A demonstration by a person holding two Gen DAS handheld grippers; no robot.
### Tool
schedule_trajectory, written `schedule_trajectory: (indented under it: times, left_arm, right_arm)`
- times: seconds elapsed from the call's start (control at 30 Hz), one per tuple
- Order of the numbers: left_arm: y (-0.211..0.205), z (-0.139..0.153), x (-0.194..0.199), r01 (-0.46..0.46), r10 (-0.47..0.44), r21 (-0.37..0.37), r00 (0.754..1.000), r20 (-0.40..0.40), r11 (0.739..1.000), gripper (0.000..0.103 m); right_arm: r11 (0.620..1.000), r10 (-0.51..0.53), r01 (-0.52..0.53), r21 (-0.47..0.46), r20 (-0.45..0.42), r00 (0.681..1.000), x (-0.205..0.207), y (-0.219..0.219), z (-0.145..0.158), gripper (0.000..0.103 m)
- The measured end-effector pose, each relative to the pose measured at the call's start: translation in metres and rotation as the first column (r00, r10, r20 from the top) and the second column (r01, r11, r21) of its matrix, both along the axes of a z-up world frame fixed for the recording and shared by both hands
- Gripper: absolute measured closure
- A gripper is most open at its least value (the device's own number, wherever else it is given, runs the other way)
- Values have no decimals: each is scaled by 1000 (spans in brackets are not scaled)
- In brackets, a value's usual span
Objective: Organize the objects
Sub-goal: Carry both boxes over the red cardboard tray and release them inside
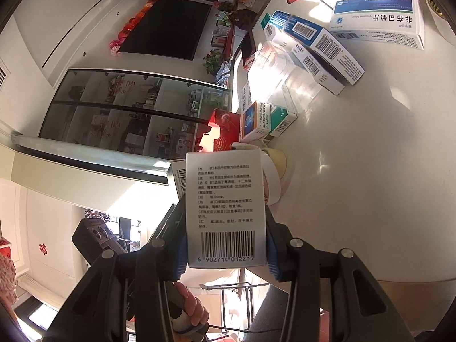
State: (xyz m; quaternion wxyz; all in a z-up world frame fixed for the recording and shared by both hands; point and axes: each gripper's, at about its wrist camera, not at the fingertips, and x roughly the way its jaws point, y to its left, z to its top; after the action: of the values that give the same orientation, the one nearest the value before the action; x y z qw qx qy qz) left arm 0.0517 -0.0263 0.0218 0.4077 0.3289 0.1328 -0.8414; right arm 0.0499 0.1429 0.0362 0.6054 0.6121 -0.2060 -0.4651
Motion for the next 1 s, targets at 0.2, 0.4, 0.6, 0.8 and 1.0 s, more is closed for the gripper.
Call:
schedule_trajectory:
  times: [0.2, 0.4, 0.6, 0.8, 1.0]
  left_arm:
    - [-4, -2, 7, -19, 19, 7, 1000, -9, 1000, 27]
    - [-8, -1, 8, -24, 24, 13, 999, -28, 1000, 27]
    - [-31, 10, 41, -101, 104, 33, 989, -109, 994, 27]
    - [-91, -4, 97, -247, 259, 113, 961, -97, 962, 27]
    - [-113, -37, 111, -287, 292, 180, 956, -5, 941, 27]
  right_arm:
    - [1000, 27, -27, 10, 2, 1000, 8, -9, -1, 60]
    - [1000, 24, -24, 13, -7, 1000, 4, -9, 2, 60]
    - [999, 24, -24, 23, -35, 999, 6, -9, 7, 60]
    - [992, 120, -123, -38, -80, 990, 30, -55, 36, 60]
    - [950, 304, -308, -48, -71, 950, 90, -155, 50, 60]
